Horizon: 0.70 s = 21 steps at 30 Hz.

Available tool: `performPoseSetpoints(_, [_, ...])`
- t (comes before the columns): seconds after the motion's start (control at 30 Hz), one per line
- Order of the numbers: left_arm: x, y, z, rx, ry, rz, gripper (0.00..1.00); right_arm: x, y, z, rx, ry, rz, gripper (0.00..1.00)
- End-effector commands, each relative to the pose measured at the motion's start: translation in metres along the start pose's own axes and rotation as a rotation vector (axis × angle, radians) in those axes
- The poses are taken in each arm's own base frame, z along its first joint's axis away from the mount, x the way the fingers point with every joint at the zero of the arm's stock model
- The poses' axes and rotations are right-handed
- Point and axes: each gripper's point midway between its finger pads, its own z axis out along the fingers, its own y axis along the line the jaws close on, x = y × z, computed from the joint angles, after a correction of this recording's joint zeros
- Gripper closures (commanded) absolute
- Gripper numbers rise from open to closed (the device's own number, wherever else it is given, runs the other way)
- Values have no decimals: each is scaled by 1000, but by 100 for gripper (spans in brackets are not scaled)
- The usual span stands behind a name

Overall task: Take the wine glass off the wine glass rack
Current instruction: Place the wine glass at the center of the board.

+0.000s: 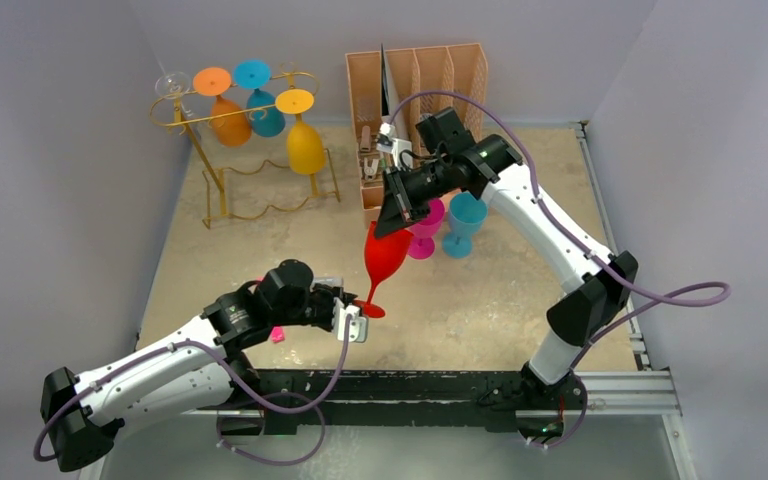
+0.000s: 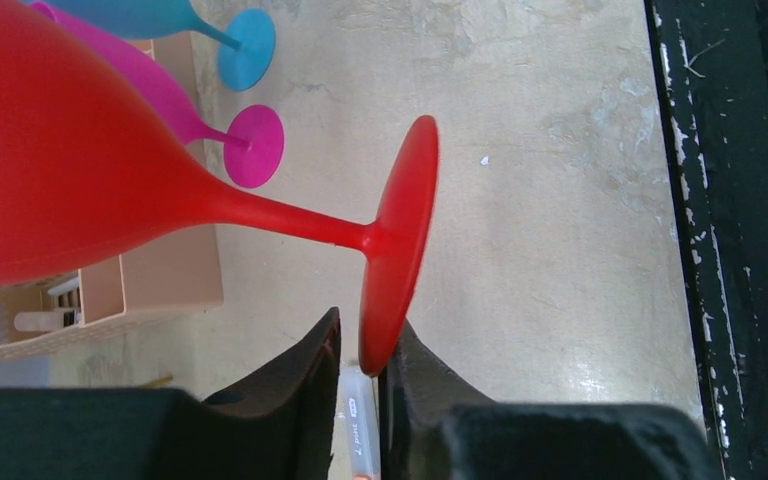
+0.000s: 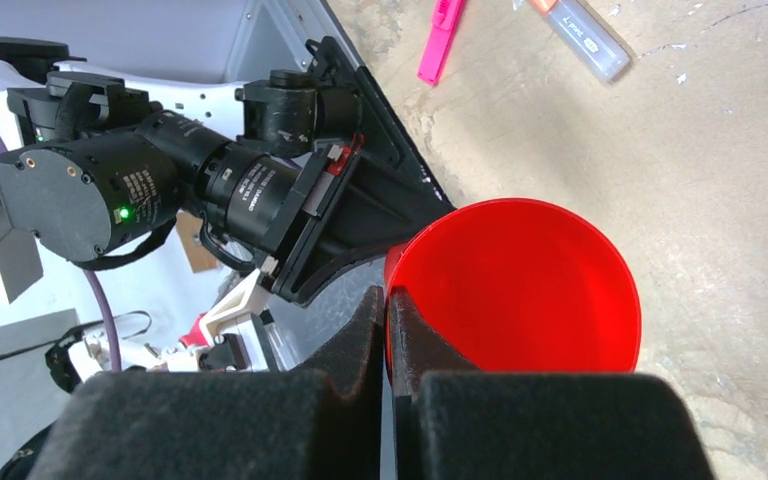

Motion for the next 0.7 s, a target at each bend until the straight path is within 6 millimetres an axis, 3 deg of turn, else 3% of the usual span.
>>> performPoseSetpoints(0.0, [-5,13,-2,-71,-23,-3,79,11,18,-13,8,-21,-33,100])
performPoseSetpoints(0.13, [-3,16,-4,-101,-20,3,69,9,-1,-16,123,-84,-46,100])
performPoseSetpoints(0.33, [0,18,-4,-110,-4,3,64,11,-13,-13,170,-116,-29,100])
performPoseSetpoints(0.37, [0,22,-5,-128,4,3,50,12,-16,-14,186,-122,-27,100])
performPoseSetpoints(0.4, [1,25,-6,-144,11,5,46,12,-19,-15,206,-129,-26,100])
performPoseSetpoints(0.67, [3,43,-17,-261,24,-17,40,20,-63,-37,445,-270,-67,100])
